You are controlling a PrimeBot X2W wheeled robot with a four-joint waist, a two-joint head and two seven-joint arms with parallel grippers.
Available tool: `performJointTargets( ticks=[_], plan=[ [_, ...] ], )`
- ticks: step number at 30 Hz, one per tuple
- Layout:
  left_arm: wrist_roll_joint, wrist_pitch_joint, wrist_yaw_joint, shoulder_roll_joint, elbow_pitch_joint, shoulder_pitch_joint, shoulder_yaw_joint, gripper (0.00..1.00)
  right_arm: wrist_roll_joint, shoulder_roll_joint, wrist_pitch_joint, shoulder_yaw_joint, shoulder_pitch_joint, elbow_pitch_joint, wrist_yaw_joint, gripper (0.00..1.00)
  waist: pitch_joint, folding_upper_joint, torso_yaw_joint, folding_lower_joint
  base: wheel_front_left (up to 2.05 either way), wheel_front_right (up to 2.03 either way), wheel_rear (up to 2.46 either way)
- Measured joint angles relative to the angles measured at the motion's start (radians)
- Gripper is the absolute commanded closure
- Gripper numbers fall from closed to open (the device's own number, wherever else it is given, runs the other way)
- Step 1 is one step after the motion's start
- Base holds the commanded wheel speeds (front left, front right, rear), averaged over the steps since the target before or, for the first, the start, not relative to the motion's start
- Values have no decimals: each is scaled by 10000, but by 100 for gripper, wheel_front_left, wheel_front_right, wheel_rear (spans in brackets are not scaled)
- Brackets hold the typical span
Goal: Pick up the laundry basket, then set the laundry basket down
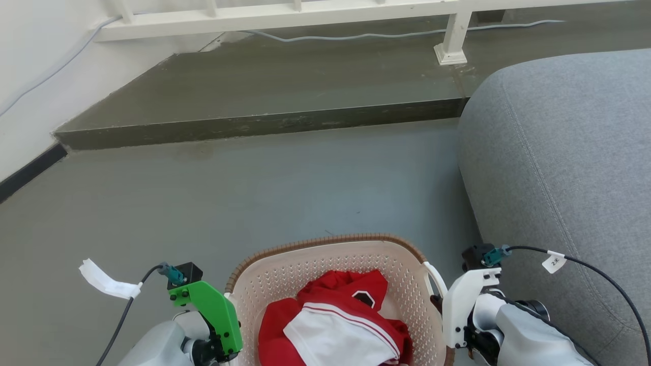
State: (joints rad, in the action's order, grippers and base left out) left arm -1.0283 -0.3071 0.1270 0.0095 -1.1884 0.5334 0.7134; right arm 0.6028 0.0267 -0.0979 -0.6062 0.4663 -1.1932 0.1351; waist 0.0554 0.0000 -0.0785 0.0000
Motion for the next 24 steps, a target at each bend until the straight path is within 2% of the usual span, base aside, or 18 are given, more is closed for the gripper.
performJointTargets(
  ticks=[15, 24],
  plan=[
    [-77, 15, 0, 2, -2, -5, 56, 100, 119, 0, 4, -142, 7, -65, 0, 100, 47, 0, 35, 0, 0, 0, 0],
    [-36, 564, 2, -4, -15, 27, 127, 100, 130, -8, 207, -146, 176, -104, 0, 100, 206, 0, 84, 0, 0, 0, 0]
  ],
)
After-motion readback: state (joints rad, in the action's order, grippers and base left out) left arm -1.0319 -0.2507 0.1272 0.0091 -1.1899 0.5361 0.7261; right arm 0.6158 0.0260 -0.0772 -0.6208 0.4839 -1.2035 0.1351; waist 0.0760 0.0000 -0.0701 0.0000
